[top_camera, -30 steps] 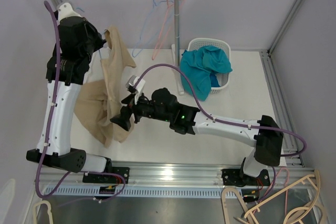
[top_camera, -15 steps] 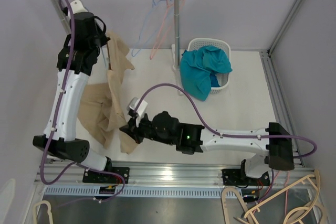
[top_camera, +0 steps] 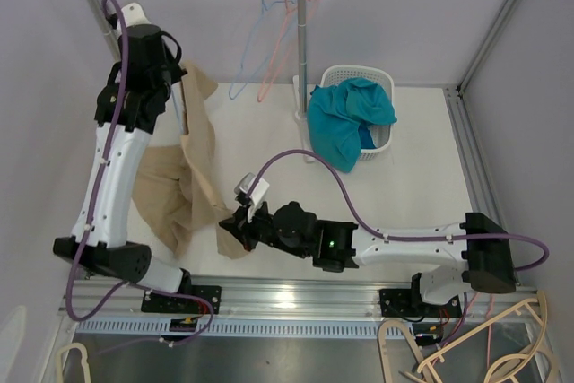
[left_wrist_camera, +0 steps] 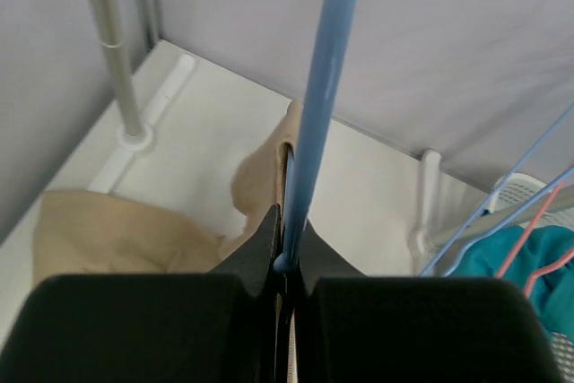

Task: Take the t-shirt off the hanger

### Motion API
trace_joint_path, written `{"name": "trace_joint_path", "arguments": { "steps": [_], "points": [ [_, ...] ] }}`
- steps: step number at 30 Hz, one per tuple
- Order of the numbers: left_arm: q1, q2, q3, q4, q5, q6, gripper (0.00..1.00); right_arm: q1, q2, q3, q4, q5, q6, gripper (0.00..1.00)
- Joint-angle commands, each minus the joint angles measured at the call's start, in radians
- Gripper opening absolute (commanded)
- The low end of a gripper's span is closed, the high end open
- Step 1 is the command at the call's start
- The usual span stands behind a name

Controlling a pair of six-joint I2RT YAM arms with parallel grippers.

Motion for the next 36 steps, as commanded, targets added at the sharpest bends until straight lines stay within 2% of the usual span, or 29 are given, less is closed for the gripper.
{"name": "trace_joint_path", "arguments": {
  "steps": [1,3,4,6,12,19,22,25,29,33,36],
  "points": [
    [0.004,-0.097,-0.082,0.252,-0.111,0.097,0.01,0.023,-0.001,0.067,-0.05,-0.116,-0.032,0.0],
    [0.01,-0.039,0.011,0.205,-0.127,0.103,0.01,0.065,-0.013,0.089,-0.069,-0.105,-0.046,0.0],
    [0.01,0.033,0.071,0.122,-0.13,0.092,0.01,0.079,-0.021,0.095,-0.084,-0.091,-0.053,0.0],
    [0.01,0.089,0.104,0.074,-0.118,0.039,0.01,0.124,-0.046,0.112,-0.102,-0.053,-0.076,0.0],
    [0.007,0.146,0.006,0.132,-0.049,-0.029,0.01,0.202,-0.089,0.159,-0.185,0.01,-0.139,0.0],
    [0.007,0.244,0.116,0.085,-0.074,-0.001,0.01,0.27,-0.187,0.064,-0.09,0.018,-0.159,0.0],
    [0.007,0.267,0.133,0.066,-0.069,-0.004,0.01,0.296,-0.213,0.058,-0.087,0.042,-0.231,0.0],
    [-0.005,0.276,0.106,0.019,-0.043,-0.062,0.0,0.262,-0.205,0.137,-0.135,0.093,-0.329,0.0],
    [-0.024,0.229,0.009,0.086,-0.044,-0.076,0.01,0.204,-0.17,0.256,-0.234,0.056,-0.363,0.0],
    [-0.024,0.19,0.075,0.059,0.02,-0.063,0.01,0.1,-0.147,0.222,-0.271,0.039,-0.244,0.0],
    [-0.031,0.16,0.188,-0.082,0.165,-0.093,0.01,0.02,-0.136,0.147,-0.206,0.004,-0.181,0.0]
  ]
}}
